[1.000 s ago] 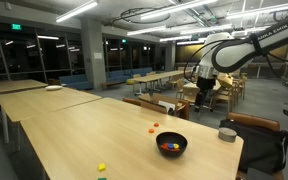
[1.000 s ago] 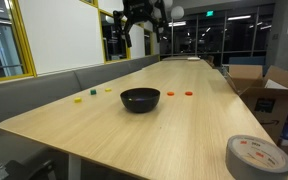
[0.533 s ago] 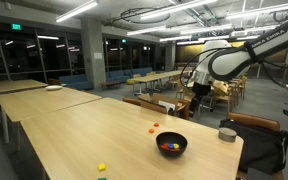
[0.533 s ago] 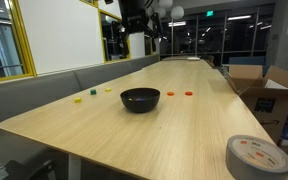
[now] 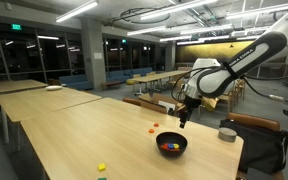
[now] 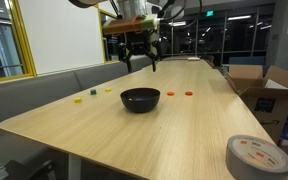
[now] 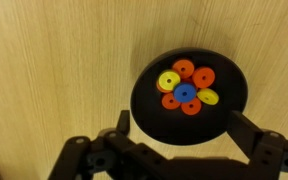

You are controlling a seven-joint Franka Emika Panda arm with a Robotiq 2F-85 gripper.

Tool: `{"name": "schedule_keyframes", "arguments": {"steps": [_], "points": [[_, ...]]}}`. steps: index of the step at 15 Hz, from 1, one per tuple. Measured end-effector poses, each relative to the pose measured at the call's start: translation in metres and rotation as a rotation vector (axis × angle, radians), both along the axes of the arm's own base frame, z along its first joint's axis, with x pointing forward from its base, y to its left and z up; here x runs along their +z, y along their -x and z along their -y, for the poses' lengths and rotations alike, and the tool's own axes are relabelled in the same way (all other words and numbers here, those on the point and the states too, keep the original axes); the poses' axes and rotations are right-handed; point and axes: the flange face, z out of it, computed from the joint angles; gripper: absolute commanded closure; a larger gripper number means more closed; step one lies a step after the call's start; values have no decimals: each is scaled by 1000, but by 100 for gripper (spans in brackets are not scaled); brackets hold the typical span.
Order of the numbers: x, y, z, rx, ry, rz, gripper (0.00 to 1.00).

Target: Pick up the tokens from the table and put them in the black bowl.

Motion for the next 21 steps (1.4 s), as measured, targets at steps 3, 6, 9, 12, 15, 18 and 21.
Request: {"name": "schedule_keyframes", "arguments": {"steps": [3,6,9,12,15,18,21], "points": [[-20,-15,15,-8,5,-30,0],[-37,-32,29,-11,-22,-55,0],[-52,-51,37,2,-68,-64,0],[-69,-68,45,15,-98,-78,0],[-88,-81,52,24,-121,-106,0],[-105,-88,53,42,-135,-142,0],[-118,-94,42,81,-155,-179,0]]}}
